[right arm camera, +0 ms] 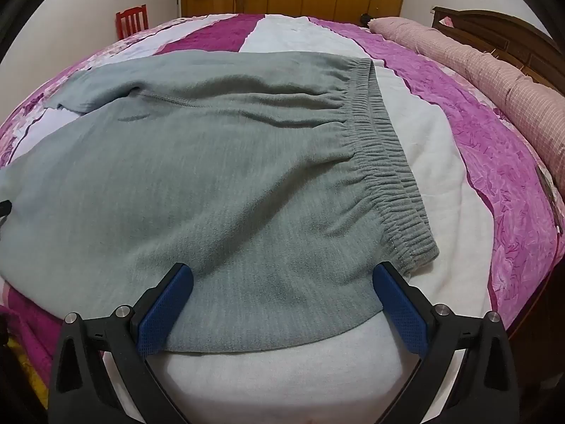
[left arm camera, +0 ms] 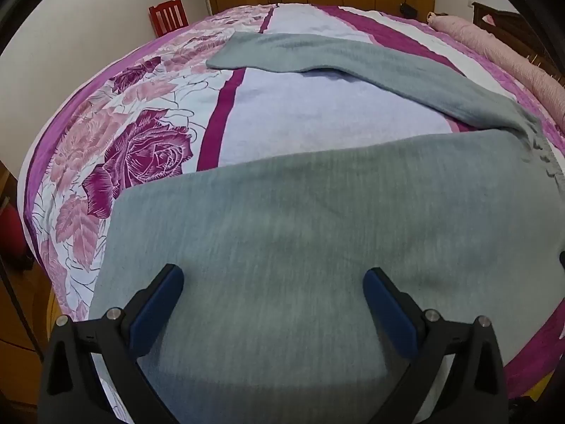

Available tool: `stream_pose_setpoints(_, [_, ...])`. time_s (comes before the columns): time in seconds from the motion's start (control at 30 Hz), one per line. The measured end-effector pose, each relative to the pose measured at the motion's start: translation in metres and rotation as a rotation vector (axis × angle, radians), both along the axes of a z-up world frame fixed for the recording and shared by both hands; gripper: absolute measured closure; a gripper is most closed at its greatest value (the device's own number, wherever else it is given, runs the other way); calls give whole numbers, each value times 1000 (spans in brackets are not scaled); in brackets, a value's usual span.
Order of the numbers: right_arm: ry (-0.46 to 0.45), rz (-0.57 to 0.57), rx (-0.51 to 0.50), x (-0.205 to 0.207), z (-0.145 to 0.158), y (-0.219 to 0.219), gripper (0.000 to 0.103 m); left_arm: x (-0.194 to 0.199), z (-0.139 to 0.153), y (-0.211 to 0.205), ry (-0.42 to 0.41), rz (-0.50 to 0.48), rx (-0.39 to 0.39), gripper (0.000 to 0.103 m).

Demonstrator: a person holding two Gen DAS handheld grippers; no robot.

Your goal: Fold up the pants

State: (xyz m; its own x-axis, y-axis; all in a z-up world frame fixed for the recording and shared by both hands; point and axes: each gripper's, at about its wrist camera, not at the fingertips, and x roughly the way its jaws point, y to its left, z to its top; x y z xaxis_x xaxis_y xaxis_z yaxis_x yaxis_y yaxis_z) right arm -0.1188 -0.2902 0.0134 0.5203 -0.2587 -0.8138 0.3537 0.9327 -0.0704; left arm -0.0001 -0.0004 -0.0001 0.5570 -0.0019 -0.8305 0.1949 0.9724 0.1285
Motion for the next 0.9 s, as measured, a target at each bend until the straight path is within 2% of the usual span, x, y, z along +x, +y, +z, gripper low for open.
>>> stream_pose_setpoints(0.17, [-6,-2,15,2,-1,-4,0,-1,-4,-9,12,-8,20,0])
stream_pose_setpoints(0.23, [-21,7,7,-3,2,-4,0,-4,-4,0,-6,-16,-30,0])
stream_pose_setpoints(0.37, [-5,8,5,3,-1,-4,0,-7,3,4,-17,-15,-66,0])
stream_pose_setpoints(0.9, [-9,10,0,2,0,-1,0,-5,3,5,-12,-17,-49,0])
